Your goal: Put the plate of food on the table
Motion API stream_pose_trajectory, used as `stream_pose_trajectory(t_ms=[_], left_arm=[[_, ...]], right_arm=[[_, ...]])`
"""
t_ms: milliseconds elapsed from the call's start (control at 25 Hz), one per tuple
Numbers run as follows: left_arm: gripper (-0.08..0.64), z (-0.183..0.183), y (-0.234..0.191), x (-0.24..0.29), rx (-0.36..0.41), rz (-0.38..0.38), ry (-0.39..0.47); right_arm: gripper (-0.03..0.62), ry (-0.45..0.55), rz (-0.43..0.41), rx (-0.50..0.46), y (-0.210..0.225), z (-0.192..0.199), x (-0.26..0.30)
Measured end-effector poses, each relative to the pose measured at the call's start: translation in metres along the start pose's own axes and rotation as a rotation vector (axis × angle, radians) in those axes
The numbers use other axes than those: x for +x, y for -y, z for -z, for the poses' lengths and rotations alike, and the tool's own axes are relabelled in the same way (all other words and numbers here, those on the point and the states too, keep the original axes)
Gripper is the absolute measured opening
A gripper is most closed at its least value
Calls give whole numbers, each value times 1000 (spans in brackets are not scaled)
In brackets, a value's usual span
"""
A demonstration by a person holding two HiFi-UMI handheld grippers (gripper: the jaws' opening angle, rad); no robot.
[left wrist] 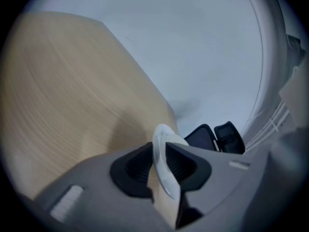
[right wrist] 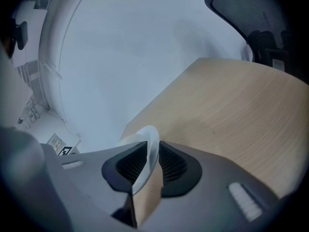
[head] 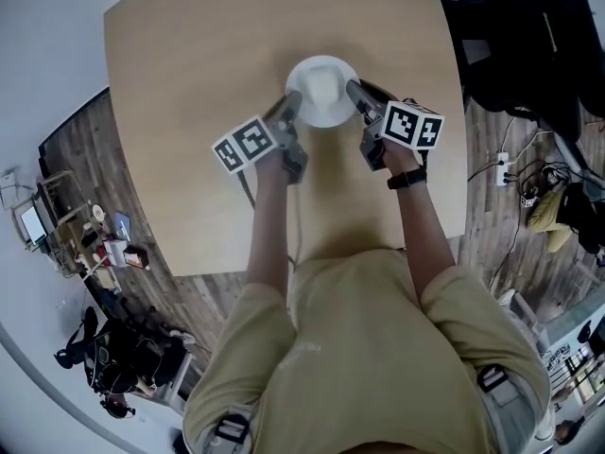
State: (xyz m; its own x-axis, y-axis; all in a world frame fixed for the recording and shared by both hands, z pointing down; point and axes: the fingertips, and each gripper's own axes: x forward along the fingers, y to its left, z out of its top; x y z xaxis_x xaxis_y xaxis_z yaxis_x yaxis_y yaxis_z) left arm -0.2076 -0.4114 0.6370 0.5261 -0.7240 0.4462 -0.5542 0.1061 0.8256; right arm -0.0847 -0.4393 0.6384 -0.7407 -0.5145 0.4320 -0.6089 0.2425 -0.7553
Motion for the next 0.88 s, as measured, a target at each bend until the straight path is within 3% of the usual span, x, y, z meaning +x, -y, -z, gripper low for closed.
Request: stream_pose_trajectory(t_ms=[320,600,880], left_arm=[[84,-35,-34,49,79,-75,-11],[95,-43,-58,75,123,-128,-33],[112,-42,-76,84,82,-149,-41]], right_arm=[[80,10,70,-20,34,-15,55],[84,-28,126,-79,54,-17,80],[87,-74,179,-83,65,-12,96]])
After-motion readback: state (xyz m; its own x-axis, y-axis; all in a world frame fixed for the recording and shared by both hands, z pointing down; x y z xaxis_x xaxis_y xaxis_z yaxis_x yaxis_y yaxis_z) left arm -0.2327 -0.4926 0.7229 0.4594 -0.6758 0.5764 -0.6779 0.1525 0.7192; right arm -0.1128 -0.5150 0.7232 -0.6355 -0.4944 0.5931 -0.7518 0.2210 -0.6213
